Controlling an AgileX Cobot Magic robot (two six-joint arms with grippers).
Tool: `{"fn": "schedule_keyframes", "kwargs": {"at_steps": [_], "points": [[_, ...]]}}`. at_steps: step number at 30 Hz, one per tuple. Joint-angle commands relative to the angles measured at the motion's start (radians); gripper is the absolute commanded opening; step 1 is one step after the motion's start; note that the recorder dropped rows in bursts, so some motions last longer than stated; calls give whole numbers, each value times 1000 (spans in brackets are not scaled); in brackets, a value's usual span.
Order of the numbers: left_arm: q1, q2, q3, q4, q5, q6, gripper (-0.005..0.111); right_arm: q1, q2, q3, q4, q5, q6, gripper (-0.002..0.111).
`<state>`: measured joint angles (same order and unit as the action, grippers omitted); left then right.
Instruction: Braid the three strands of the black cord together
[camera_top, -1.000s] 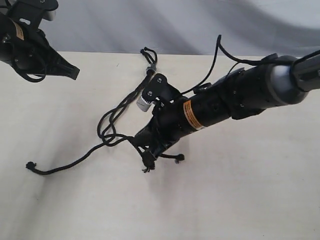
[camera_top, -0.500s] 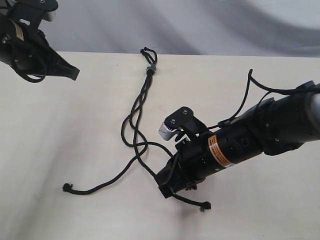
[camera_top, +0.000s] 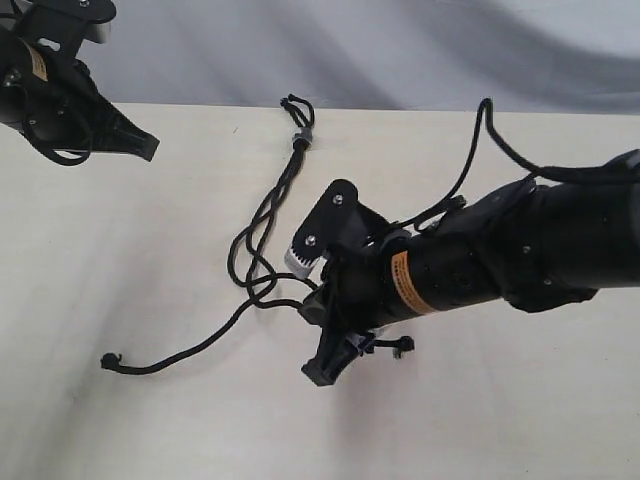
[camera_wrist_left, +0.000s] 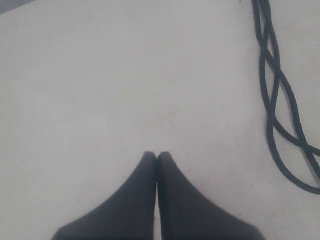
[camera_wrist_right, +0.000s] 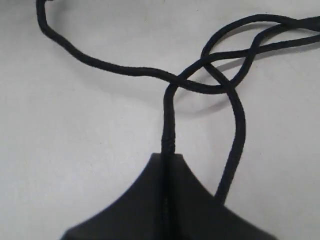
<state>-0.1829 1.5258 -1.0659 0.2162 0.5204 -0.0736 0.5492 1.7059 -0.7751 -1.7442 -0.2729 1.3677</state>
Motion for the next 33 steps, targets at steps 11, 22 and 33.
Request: {"fn": "schedule_keyframes", "kwargs": {"at_steps": [11,22,33], "points": [[1,-4,2,-15,1,-5,0,251,22,-5,0,376,-494,0],[1,-4,9,-15,-28,-5,0,396,22,-7,0,610,-548,0],[1,-4,10,-15,-28,-1,0,381,55,-120,0,613,-720,0]]}}
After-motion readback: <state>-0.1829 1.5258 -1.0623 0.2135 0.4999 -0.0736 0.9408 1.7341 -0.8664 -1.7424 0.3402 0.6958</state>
